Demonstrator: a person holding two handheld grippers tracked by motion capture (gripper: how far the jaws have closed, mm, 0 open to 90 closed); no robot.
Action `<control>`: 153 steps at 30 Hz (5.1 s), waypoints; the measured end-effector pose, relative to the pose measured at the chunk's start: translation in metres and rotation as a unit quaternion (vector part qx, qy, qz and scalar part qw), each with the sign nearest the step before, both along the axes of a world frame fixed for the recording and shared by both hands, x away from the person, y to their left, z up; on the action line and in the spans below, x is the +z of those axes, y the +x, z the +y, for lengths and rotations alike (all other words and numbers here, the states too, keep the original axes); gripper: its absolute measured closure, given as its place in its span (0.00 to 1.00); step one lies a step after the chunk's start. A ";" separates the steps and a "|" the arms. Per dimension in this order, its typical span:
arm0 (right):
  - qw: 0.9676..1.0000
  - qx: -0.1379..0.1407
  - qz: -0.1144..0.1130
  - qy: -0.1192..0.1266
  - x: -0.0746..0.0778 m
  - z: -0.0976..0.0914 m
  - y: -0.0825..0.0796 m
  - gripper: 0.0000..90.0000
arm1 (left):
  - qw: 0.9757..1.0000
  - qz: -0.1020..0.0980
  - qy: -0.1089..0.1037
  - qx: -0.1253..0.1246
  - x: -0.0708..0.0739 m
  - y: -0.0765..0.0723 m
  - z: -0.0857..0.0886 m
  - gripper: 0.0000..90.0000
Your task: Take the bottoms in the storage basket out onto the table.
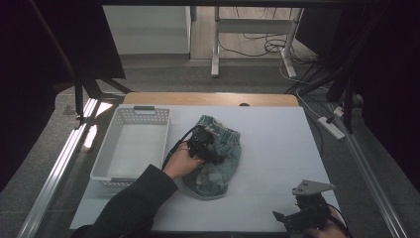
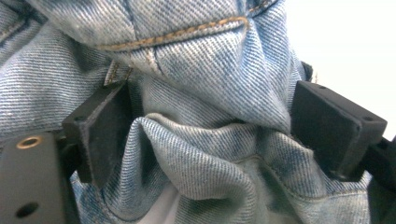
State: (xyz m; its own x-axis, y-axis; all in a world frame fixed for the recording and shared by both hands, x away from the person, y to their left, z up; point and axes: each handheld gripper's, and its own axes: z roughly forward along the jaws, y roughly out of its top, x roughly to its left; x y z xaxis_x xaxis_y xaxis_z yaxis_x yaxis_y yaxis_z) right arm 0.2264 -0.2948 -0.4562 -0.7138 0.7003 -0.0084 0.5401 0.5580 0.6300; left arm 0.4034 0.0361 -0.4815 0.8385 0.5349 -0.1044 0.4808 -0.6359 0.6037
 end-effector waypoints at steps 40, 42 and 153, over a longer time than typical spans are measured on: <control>1.000 0.003 0.001 -0.003 0.000 0.001 0.000 0.00 | 0.999 -0.017 -0.029 -0.015 0.015 -0.005 0.005 0.04; 1.000 0.003 0.001 -0.003 0.000 0.001 0.000 0.00 | 0.999 -0.017 -0.033 -0.016 0.016 -0.005 0.005 0.03; 1.000 0.001 -0.003 -0.001 0.000 0.000 -0.001 0.00 | 0.988 -0.019 -0.133 -0.075 0.054 -0.059 0.039 0.00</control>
